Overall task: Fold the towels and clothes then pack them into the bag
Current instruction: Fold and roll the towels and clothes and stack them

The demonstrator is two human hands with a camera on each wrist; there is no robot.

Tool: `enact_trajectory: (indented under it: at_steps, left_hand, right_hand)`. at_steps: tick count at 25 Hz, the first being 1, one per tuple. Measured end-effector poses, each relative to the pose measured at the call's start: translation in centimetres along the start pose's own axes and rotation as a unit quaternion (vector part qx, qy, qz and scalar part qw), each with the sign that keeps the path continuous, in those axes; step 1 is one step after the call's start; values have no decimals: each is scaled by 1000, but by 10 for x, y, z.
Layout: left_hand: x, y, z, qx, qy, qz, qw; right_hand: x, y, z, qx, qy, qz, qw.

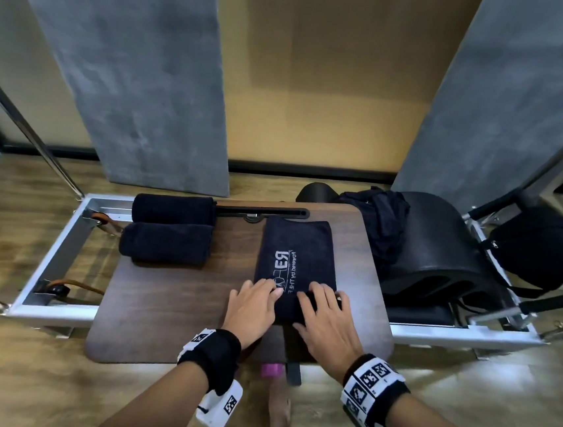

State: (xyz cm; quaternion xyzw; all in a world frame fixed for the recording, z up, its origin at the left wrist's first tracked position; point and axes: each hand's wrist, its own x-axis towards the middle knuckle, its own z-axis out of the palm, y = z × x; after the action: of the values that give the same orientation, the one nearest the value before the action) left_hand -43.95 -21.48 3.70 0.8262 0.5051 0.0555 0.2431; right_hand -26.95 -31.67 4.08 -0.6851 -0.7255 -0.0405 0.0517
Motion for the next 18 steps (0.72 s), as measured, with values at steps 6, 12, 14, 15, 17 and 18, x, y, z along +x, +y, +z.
enact_trajectory:
  at_steps: [6,12,14,15,17,18]
  left_hand:
    - [3,-9,-10,-60,57,46,996]
    - [10,-19,-24,-28,55,97,993]
    - [22,-18,-27,-37,65,65,995]
    - [29,-17,-27,-39,66,49,996]
    - [42,-16,-28,-37,50,26,998]
    - [49,-15,-28,-33,39,19,998]
  right_hand:
    - [30,19,-6,99,-63,-48,992]
    - [64,40,-15,241,-106,15,965]
    - [67,45,-14,294,-96,26,951]
    - [68,46,-14,294,-92,18,951]
    - [68,49,-9,213,-89,-21,973]
    - [69,51,-7,166,-77,-39,982]
